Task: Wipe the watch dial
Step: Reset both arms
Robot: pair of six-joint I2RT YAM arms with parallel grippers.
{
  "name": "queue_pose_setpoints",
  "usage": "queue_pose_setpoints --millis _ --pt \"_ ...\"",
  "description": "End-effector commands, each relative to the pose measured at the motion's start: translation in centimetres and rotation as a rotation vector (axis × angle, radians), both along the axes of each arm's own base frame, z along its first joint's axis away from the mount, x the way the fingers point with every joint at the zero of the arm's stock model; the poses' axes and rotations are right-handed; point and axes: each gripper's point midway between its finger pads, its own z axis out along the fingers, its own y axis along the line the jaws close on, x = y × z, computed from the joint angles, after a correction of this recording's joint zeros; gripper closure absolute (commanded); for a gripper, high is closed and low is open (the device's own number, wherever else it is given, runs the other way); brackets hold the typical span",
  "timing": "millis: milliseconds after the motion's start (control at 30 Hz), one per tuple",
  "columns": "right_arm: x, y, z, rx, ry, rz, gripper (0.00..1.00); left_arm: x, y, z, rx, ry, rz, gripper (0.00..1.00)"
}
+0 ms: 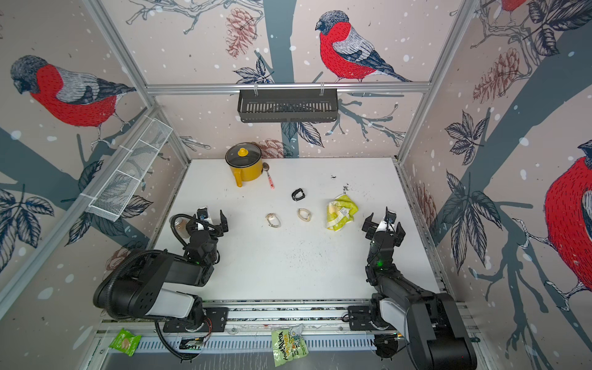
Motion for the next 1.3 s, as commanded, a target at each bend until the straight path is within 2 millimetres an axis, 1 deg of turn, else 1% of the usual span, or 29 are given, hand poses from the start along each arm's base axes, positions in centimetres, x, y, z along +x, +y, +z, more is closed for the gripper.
queue_pose_setpoints --millis 0,67,167,233,333,367,400,500,567,600,667,800,833,867,1267 --pt "1.2 0.6 2.7 -0.016 -0.111 0.052 0.0 0.3 -0.6 1.5 -0.035 -0.076 -0.057 0.04" --pt "1.5 0.6 2.8 -0.005 -0.122 0.075 0.01 0.7 -0.6 1.1 -0.025 -0.071 -0.067 0.04" --pt "2.0 -0.1 2.8 0.024 -0.131 0.077 0.01 1.1 -0.6 0.7 -0.026 -0.044 -0.071 0.05" --pt "2.5 0.2 2.7 0.028 -0.116 0.107 0.01 1.4 -0.6 0.6 -0.036 -0.034 -0.074 0.05" --pt "2.7 0.8 2.8 0.04 -0.132 0.142 0.0 2.8 -0.6 0.0 -0.056 0.02 -0.095 0.06" --pt "2.7 1.0 2.8 0.046 -0.142 0.156 0.0 3.3 -0.5 -0.2 -0.068 0.037 -0.106 0.08" --pt "2.7 1.0 2.3 0.051 -0.146 0.157 0.0 3.5 -0.4 -0.4 -0.077 0.047 -0.113 0.08" --pt "3.0 1.1 0.9 0.054 -0.148 0.158 0.01 3.5 -0.6 -0.4 -0.075 0.049 -0.133 0.09" --pt "3.3 1.7 1.3 0.031 -0.178 0.189 0.0 3.5 -0.8 -0.4 -0.073 0.047 -0.15 0.09" --pt "3.5 1.8 1.2 0.031 -0.163 0.194 0.0 3.6 -0.8 -0.4 -0.075 0.05 -0.154 0.09" --pt "4.3 1.9 0.2 0.043 -0.088 0.2 0.01 3.9 -0.9 -0.6 -0.084 0.063 -0.171 0.09" --pt "5.6 2.5 -0.1 0.023 -0.06 0.23 0.01 4.3 -0.9 -0.8 -0.1 0.081 -0.19 0.08" --pt "6.1 2.5 -0.8 0.03 -0.013 0.225 0.01 4.4 -0.8 -0.9 -0.104 0.085 -0.186 0.08" --pt "6.4 2.5 -0.8 0.03 -0.005 0.218 0.01 4.5 -0.7 -0.9 -0.11 0.089 -0.187 0.08" --pt "6.4 2.5 -0.8 0.025 -0.007 0.213 0.01 4.4 -0.6 -0.9 -0.115 0.087 -0.195 0.09"
